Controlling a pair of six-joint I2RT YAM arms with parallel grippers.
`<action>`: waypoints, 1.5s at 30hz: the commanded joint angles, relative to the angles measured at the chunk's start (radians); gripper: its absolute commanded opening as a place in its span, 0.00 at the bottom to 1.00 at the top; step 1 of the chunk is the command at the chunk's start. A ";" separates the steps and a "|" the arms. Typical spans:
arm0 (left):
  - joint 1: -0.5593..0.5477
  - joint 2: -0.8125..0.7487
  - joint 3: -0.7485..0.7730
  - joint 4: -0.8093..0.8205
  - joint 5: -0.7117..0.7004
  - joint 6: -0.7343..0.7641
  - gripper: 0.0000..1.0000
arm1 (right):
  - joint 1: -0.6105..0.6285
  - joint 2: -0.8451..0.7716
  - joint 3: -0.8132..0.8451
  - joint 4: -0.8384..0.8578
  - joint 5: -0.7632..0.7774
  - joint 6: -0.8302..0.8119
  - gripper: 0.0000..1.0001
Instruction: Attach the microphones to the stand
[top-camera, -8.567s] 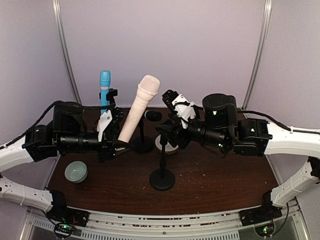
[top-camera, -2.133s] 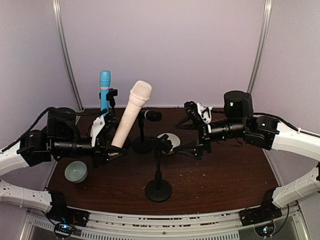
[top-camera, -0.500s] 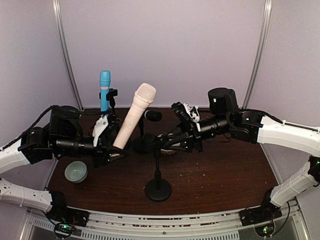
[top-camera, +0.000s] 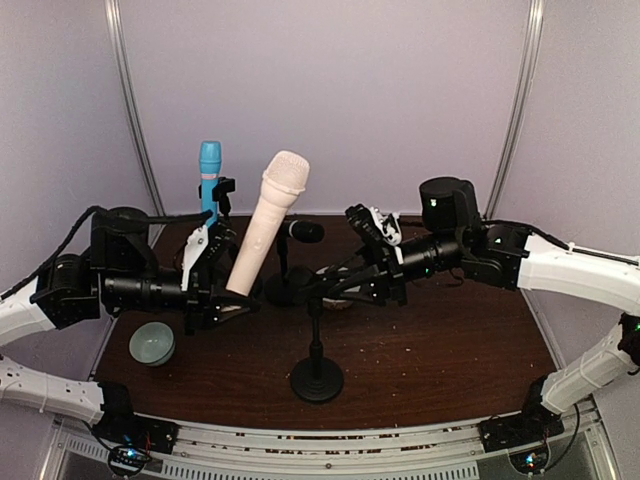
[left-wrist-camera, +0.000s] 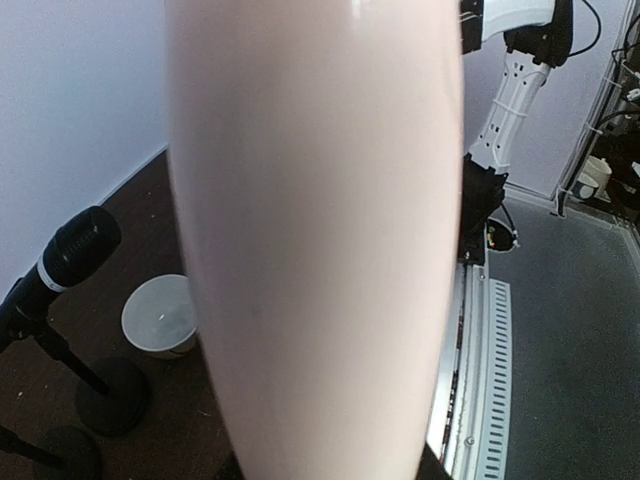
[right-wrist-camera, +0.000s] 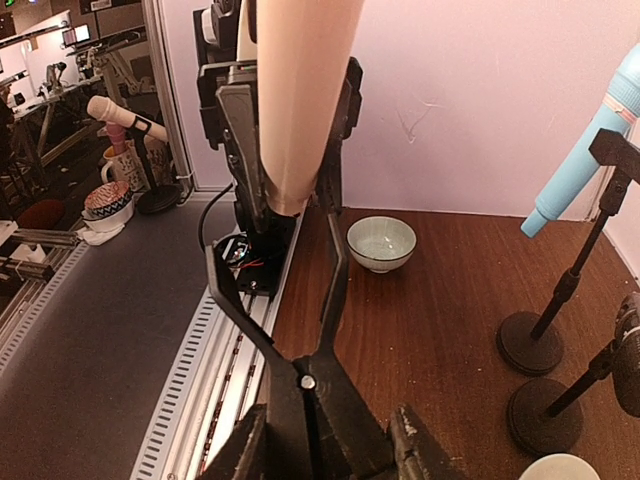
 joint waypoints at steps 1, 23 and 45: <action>-0.038 0.017 -0.010 0.110 0.024 0.014 0.00 | -0.001 -0.024 -0.021 0.087 0.003 0.047 0.23; -0.105 0.155 -0.051 0.106 -0.209 -0.036 0.00 | 0.000 -0.009 -0.057 0.216 0.011 0.194 0.22; -0.153 0.188 0.020 0.051 -0.347 -0.066 0.26 | 0.007 -0.066 -0.089 0.170 0.105 0.200 0.74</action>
